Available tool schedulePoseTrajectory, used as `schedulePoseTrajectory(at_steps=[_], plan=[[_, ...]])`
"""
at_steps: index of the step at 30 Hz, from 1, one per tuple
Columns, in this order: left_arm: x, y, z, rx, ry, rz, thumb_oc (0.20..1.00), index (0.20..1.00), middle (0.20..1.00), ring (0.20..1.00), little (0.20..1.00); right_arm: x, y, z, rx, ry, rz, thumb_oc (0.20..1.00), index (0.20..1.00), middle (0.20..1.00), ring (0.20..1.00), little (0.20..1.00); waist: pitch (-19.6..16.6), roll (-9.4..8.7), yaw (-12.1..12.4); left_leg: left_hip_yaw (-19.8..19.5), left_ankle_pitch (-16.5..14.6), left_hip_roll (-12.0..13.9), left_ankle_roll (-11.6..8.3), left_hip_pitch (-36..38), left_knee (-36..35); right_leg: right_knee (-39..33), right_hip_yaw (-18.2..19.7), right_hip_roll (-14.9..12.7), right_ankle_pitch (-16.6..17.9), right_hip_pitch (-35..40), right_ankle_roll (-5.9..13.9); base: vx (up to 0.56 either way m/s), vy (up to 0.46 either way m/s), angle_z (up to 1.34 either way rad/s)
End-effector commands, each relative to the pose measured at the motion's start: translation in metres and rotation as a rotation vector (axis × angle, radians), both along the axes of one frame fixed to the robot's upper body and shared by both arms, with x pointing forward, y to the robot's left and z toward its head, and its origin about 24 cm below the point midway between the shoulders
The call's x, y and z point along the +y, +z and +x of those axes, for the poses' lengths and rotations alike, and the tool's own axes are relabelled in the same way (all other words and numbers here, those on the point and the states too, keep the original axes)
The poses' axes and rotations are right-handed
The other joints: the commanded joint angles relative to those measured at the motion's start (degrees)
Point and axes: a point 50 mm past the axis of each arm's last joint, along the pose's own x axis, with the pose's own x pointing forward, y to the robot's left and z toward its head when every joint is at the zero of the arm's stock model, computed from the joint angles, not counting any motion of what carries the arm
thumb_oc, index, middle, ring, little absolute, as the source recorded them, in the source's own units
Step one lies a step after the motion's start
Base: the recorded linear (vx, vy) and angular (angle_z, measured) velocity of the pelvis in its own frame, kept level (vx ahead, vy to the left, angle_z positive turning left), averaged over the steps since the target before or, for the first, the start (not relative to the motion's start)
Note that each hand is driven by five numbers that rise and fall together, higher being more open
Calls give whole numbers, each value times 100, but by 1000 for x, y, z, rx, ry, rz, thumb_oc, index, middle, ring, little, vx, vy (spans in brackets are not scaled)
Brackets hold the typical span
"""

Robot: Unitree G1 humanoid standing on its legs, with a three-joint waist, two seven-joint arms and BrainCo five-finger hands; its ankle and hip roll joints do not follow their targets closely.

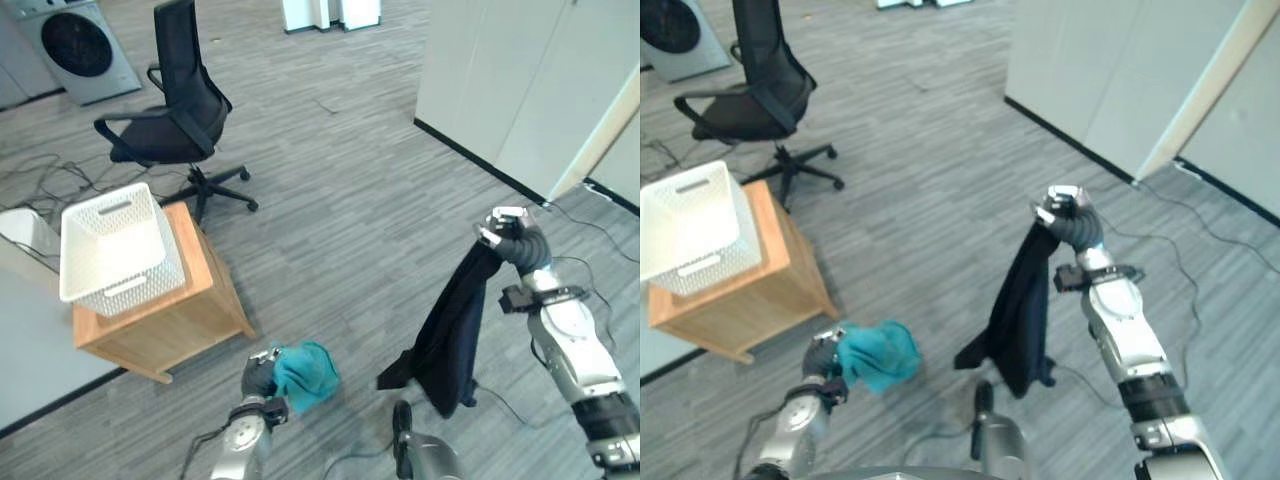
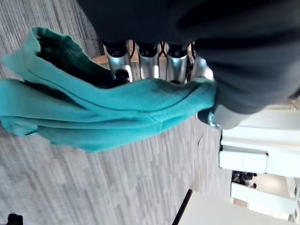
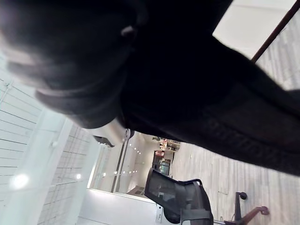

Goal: Tidy up the quilt and then pick up the clothes from the bed and put them into the laundry hamper.

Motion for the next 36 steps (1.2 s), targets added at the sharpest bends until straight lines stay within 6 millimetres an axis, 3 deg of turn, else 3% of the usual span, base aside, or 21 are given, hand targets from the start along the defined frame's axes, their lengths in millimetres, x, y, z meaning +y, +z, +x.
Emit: schedulePoseTrajectory(at_steps=[1, 2, 3, 4, 6, 7, 9, 11, 12, 14, 15, 17, 20, 22, 24, 25, 28, 30, 32, 33, 36], plan=[[14, 49, 26, -248, -55, 137, 200, 200, 200, 200, 200, 2, 33, -7, -169, 50, 0, 200, 200, 200, 200, 200, 128, -526, 292, 1020, 601, -639, 487, -1209, 702, -976, -116, -474, 346, 1189, 460, 539, -234, 37], [15, 50, 24, -254, -58, 142, 200, 200, 200, 200, 200, 1, 34, -7, -175, 48, -9, 200, 200, 200, 200, 200, 175, -496, 381, 1228, 416, -590, 506, -1512, 667, -1030, -238, -452, 262, 1405, 440, 717, -128, 24], [20, 54, 25, -273, -44, 132, 200, 200, 200, 200, 200, 4, 40, -6, -197, 62, -36, 200, 200, 200, 200, 200, 174, -463, 585, 1894, 207, -545, 580, -1942, -470, -1234, -673, -477, 29, 1878, 472, 677, -93, 28], [20, 55, 26, -276, -45, 131, 200, 200, 200, 200, 200, 6, 41, -5, -199, 62, -40, 200, 200, 200, 200, 200, 191, -448, 612, 1978, 205, -561, 584, -1923, -705, -1264, -721, -472, 0, 1951, 491, 994, -21, -3], [17, 59, 26, -277, -47, 132, 200, 200, 200, 200, 200, 16, 43, -3, -193, 71, -52, 200, 200, 200, 200, 200, 83, -319, 760, 2779, 306, -582, 574, -1857, -2713, -1377, -1114, -426, -232, 2423, 691, 824, 67, 3], [16, 59, 25, -276, -43, 131, 200, 200, 200, 200, 200, 17, 43, -3, -192, 73, -52, 200, 200, 200, 200, 200, 80, -314, 762, 2855, 365, -587, 578, -1819, -2856, -1371, -1152, -433, -249, 2467, 706, 694, 82, 49], [14, 60, 25, -274, -37, 127, 200, 200, 200, 200, 200, 16, 42, -4, -182, 79, -42, 200, 200, 200, 200, 200, -109, -258, 758, 3616, 717, -444, 636, -1742, -3666, -1055, -1454, -409, -672, 2895, 787, 727, 138, 81], [14, 61, 24, -277, -28, 136, 200, 200, 200, 200, 200, 18, 42, -2, -186, 90, -45, 200, 200, 200, 200, 200, -188, -336, 892, 3408, 663, -637, 810, -1759, -3802, -623, -1343, -429, -612, 2983, 921, 623, 154, 84], [15, 58, 23, -255, -34, 183, 200, 200, 200, 200, 200, 13, 32, -1, -167, 72, -6, 200, 200, 200, 200, 200, -278, -457, 1096, 3027, 556, -961, 1218, -1716, -3785, 1221, -1031, -657, 261, 2804, 1294, 791, 158, 49], [15, 59, 25, -256, -35, 210, 200, 200, 200, 200, 200, 13, 22, -6, -150, 69, 6, 200, 200, 200, 200, 200, -275, -419, 1003, 2704, 452, -993, 1318, -1484, -3811, 2093, -841, -686, 544, 2216, 1323, 797, 44, 61], [15, 65, 28, -277, -42, 258, 200, 200, 200, 200, 200, 14, 13, -11, -147, 64, 18, 200, 200, 200, 200, 200, -244, -235, 802, 2370, 376, -762, 1346, -1192, -3862, 2216, -704, -638, 318, 1508, 1005, 580, -145, 147], [20, 70, 32, -291, -45, 286, 200, 200, 200, 200, 200, 14, 11, -14, -148, 67, 26, 200, 200, 200, 200, 200, -179, -214, 666, 2017, 331, -734, 1310, -1005, -3879, 1743, -514, -537, 141, 1233, 876, 581, -258, 209], [31, 80, 37, -326, -44, 351, 200, 200, 200, 200, 200, 10, 15, -23, -168, 94, 42, 200, 200, 200, 200, 200, -36, -292, 311, 1176, 157, -730, 1173, -610, -3879, -250, -68, -249, 49, 923, 795, 597, -329, 242], [34, 85, 37, -349, -38, 362, 200, 200, 200, 200, 200, 14, 19, -29, -185, 115, 44, 200, 200, 200, 200, 200, 11, -408, 83, 770, -182, -838, 1143, -283, -3879, -1407, 428, -242, 786, 635, 1028, 597, -260, 195], [38, 92, 38, -372, -12, 358, 200, 200, 200, 200, 200, 25, 24, -30, -199, 157, 35, 200, 200, 200, 200, 200, 67, -354, -25, 479, -365, -763, 1074, 89, -3866, -1634, 709, -130, 865, 207, 1072, 815, -353, 123], [44, 97, 35, -384, 33, 344, 200, 200, 200, 200, 200, 32, 29, -26, -204, 206, 30, 200, 200, 200, 200, 200, 68, -417, -39, 240, -727, -805, 1031, 385, -3549, -1342, 809, -140, 956, 258, 929, 797, -368, 167], [44, 100, 34, -394, 45, 337, 200, 200, 200, 200, 200, 37, 31, -18, -195, 223, 30, 200, 200, 200, 200, 200, 17, -456, -39, 454, -267, -860, 768, 178, -2468, -1130, 793, -120, 778, 524, 751, 458, -222, 130], [44, 109, 36, -431, 51, 337, 200, 200, 200, 200, 200, 43, 30, -14, -197, 247, -2, 200, 200, 200, 200, 200, 100, -516, 103, 1210, 316, -690, 512, -753, -506, -1189, 419, -251, 485, 1203, 532, 467, -278, 119], [47, 117, 39, -453, 52, 341, 200, 200, 200, 200, 200, 49, 31, -14, -204, 256, -20, 200, 200, 200, 200, 200, 126, -588, 194, 1665, 416, -424, 462, -1329, -115, -1180, 137, -344, 255, 1498, 424, 365, -211, 93], [51, 122, 41, -477, 52, 333, 200, 200, 200, 200, 200, 56, 35, -12, -223, 255, -36, 200, 200, 200, 200, 200, 144, -544, 286, 2176, 338, -82, 444, -1602, -360, -1185, -147, -359, -43, 1839, 385, 495, -136, 76], [53, 129, 40, -520, 30, 332, 200, 200, 200, 200, 200, 65, 45, -9, -265, 227, -49, 200, 200, 200, 200, 200, 96, -419, 429, 2747, 260, -42, 552, -1509, -1790, -1198, -480, -367, -190, 2084, 485, 430, 31, 31]])
